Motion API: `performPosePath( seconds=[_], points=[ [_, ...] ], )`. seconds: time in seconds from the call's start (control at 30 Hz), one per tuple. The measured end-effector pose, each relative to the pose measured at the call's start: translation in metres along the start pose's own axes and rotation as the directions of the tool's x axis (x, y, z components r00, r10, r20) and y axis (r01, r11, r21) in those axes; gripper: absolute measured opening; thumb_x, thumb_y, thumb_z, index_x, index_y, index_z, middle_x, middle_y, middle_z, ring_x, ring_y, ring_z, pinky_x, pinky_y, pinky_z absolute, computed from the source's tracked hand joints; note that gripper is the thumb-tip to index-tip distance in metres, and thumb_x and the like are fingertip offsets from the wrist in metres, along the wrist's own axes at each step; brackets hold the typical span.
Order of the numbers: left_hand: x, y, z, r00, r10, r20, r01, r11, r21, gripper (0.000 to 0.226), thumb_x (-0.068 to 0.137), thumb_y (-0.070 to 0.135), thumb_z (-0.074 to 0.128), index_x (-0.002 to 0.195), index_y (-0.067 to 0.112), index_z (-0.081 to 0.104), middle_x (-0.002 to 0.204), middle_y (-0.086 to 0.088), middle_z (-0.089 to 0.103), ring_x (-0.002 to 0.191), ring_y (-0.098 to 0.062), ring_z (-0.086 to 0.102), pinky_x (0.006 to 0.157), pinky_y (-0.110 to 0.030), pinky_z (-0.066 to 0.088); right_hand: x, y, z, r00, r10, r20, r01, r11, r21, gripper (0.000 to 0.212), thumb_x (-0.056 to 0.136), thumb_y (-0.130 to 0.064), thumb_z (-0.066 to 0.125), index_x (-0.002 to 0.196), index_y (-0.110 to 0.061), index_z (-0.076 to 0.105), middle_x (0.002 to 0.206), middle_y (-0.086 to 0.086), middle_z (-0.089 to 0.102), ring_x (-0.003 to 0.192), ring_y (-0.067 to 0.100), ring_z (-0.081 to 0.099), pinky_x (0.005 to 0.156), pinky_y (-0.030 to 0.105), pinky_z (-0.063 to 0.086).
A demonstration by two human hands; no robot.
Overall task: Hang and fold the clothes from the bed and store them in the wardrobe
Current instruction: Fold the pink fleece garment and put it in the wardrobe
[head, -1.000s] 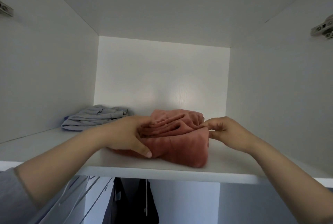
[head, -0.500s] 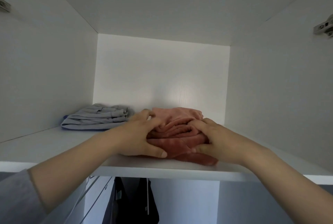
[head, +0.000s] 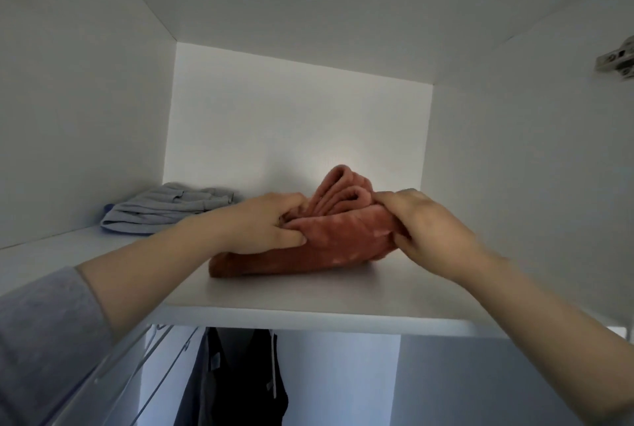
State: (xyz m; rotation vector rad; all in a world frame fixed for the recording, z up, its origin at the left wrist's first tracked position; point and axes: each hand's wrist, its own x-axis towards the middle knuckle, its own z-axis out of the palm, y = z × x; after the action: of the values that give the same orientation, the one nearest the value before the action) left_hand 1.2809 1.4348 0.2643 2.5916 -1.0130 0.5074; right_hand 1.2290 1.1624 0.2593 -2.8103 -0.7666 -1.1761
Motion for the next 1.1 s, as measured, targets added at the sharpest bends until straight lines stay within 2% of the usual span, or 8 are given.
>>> performPosePath(
  seconds=[0.1, 0.17, 0.23, 0.33, 0.4, 0.47, 0.6, 1.1],
  points=[
    [-0.007, 0.0, 0.006, 0.998, 0.053, 0.044, -0.055, 0.997, 0.057, 0.044, 0.078, 0.053, 0.067, 0.112, 0.041, 0.041, 0.127, 0.013, 0.033, 0.106, -0.012, 0.05, 0.092, -0.026, 0.041, -0.01, 0.004, -0.006, 0.966, 0.052, 0.255, -0.071, 0.995, 0.066, 0.066, 0.076, -0.004, 0.058, 0.131, -0.039, 0.046, 0.116, -0.005, 0.061, 0.105, 0.015, 0.058, 0.078, 0.008, 0.04],
    [-0.01, 0.001, 0.01, 0.994, 0.091, 0.066, -0.096, 0.993, 0.065, 0.045, 0.074, 0.057, 0.067, 0.105, 0.047, 0.035, 0.115, 0.017, 0.043, 0.1, -0.008, 0.05, 0.082, -0.024, 0.041, -0.022, 0.004, -0.005, 0.895, 0.136, 0.425, -0.207, 0.97, 0.126, 0.092, 0.072, -0.017, 0.066, 0.14, -0.058, 0.018, 0.135, -0.02, 0.044, 0.122, 0.001, 0.046, 0.085, -0.001, 0.034],
    [-0.009, 0.002, 0.009, 0.992, 0.109, 0.058, -0.112, 0.991, 0.065, 0.048, 0.072, 0.057, 0.068, 0.105, 0.047, 0.035, 0.101, 0.02, 0.047, 0.092, -0.006, 0.05, 0.071, -0.016, 0.036, -0.023, 0.0, -0.003, 0.92, 0.166, 0.355, -0.247, 0.948, 0.198, 0.122, 0.066, -0.029, 0.074, 0.137, -0.065, -0.019, 0.154, -0.029, 0.006, 0.142, -0.006, 0.012, 0.106, 0.006, 0.019],
    [-0.007, 0.002, 0.004, 0.993, 0.089, 0.073, -0.095, 0.992, 0.082, 0.061, 0.07, 0.057, 0.073, 0.117, 0.042, 0.037, 0.097, 0.025, 0.045, 0.091, -0.004, 0.048, 0.068, -0.011, 0.033, -0.01, -0.015, 0.009, 0.957, 0.049, 0.287, -0.089, 0.988, 0.128, 0.129, 0.068, -0.027, 0.077, 0.14, -0.059, -0.025, 0.152, -0.032, -0.026, 0.144, -0.005, -0.017, 0.114, 0.018, 0.009],
    [-0.007, 0.0, 0.003, 0.99, 0.072, 0.119, -0.083, 0.992, 0.093, 0.071, 0.069, 0.058, 0.074, 0.126, 0.04, 0.034, 0.106, 0.025, 0.045, 0.098, -0.004, 0.048, 0.077, -0.016, 0.036, 0.0, -0.019, 0.015, 0.956, -0.004, 0.293, -0.021, 0.997, 0.079, 0.12, 0.07, -0.026, 0.075, 0.148, -0.051, -0.012, 0.153, -0.032, -0.009, 0.143, -0.005, 0.003, 0.108, 0.004, 0.009],
    [-0.008, -0.004, 0.003, 0.985, 0.066, 0.157, -0.083, 0.992, 0.1, 0.079, 0.07, 0.058, 0.073, 0.134, 0.039, 0.03, 0.125, 0.02, 0.047, 0.108, -0.005, 0.047, 0.089, -0.022, 0.037, 0.005, -0.016, 0.015, 0.96, 0.008, 0.279, -0.035, 0.995, 0.092, 0.107, 0.067, -0.03, 0.074, 0.146, -0.053, 0.005, 0.136, -0.032, 0.017, 0.12, -0.009, 0.03, 0.094, -0.006, 0.021],
    [-0.011, -0.014, 0.005, 0.973, 0.045, 0.228, -0.061, 0.996, 0.061, 0.09, 0.074, 0.061, 0.07, 0.145, 0.044, 0.017, 0.149, 0.017, 0.035, 0.131, -0.008, 0.041, 0.109, -0.027, 0.033, 0.005, -0.01, 0.023, 0.964, 0.085, 0.251, -0.095, 0.995, 0.028, 0.072, 0.069, -0.04, 0.07, 0.128, -0.042, 0.03, 0.122, -0.013, 0.044, 0.101, 0.009, 0.054, 0.089, 0.026, 0.048],
    [0.038, -0.062, 0.022, 0.987, -0.045, 0.153, 0.024, 0.99, 0.137, 0.08, 0.084, 0.045, 0.067, 0.148, 0.036, 0.02, 0.148, 0.006, 0.039, 0.129, -0.013, 0.042, 0.108, -0.027, 0.034, 0.071, 0.028, 0.082, 0.947, 0.022, 0.321, -0.062, 0.991, 0.115, 0.061, 0.076, -0.037, 0.077, 0.122, -0.027, 0.038, 0.125, -0.006, 0.053, 0.103, 0.016, 0.057, 0.09, 0.032, 0.048]
  ],
)
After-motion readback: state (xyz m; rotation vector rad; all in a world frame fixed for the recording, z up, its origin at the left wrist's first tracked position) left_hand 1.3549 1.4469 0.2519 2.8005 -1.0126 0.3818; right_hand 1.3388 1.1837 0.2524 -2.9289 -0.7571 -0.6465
